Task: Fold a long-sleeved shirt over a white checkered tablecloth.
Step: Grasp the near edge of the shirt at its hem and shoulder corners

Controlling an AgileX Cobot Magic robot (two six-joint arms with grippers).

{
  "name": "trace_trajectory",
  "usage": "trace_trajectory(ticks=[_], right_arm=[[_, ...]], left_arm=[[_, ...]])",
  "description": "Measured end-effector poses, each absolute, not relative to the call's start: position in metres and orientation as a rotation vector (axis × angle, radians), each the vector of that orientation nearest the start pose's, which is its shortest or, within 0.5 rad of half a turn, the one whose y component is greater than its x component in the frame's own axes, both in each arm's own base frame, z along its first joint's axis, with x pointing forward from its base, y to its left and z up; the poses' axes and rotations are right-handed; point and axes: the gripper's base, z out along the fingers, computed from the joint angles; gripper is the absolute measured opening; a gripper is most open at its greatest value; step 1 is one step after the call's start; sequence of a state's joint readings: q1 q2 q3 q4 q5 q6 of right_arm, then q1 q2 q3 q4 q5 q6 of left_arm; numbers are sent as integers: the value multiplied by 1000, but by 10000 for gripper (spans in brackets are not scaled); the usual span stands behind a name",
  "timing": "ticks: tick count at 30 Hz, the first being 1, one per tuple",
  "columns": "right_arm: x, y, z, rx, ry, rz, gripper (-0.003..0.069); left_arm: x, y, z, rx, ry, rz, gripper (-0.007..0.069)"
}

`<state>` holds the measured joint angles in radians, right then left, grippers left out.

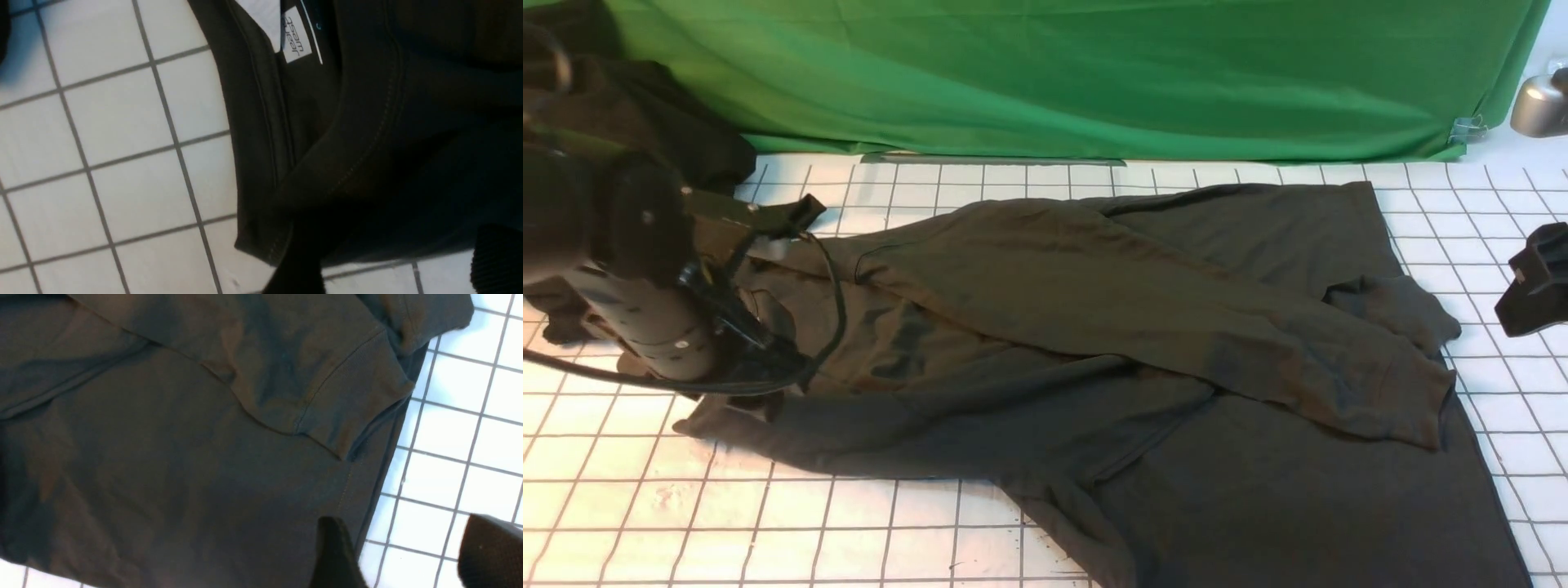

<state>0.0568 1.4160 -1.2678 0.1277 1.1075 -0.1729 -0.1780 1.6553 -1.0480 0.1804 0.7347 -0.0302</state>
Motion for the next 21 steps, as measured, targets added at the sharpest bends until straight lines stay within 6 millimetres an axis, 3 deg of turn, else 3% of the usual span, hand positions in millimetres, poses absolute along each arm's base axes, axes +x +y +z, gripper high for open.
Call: trace_trajectory(ticks=[5, 9, 13, 15, 16, 17, 18, 21], right_arm=[[281, 27, 332, -265, 2716, 145, 388], [281, 28, 332, -258, 2714, 170, 388], [280, 30, 332, -258, 2717, 197, 388], [279, 30, 331, -268, 2732, 200, 388], [279, 30, 331, -271, 2734, 200, 388], [277, 30, 331, -285, 2753, 202, 385], [275, 30, 330, -309, 2775, 205, 372], [272, 30, 329, -332, 2797, 209, 328]], left_arm=[[325, -47, 185, 387, 2828, 166, 611], [326, -48, 170, 355, 2899, 158, 566], [324, -49, 166, 319, 2943, 134, 385], [323, -49, 166, 332, 2965, 139, 228], [322, -49, 166, 335, 2970, 142, 211], [321, -47, 167, 353, 2994, 166, 108], [320, -45, 169, 370, 3007, 198, 61], [319, -42, 181, 395, 3008, 256, 50]])
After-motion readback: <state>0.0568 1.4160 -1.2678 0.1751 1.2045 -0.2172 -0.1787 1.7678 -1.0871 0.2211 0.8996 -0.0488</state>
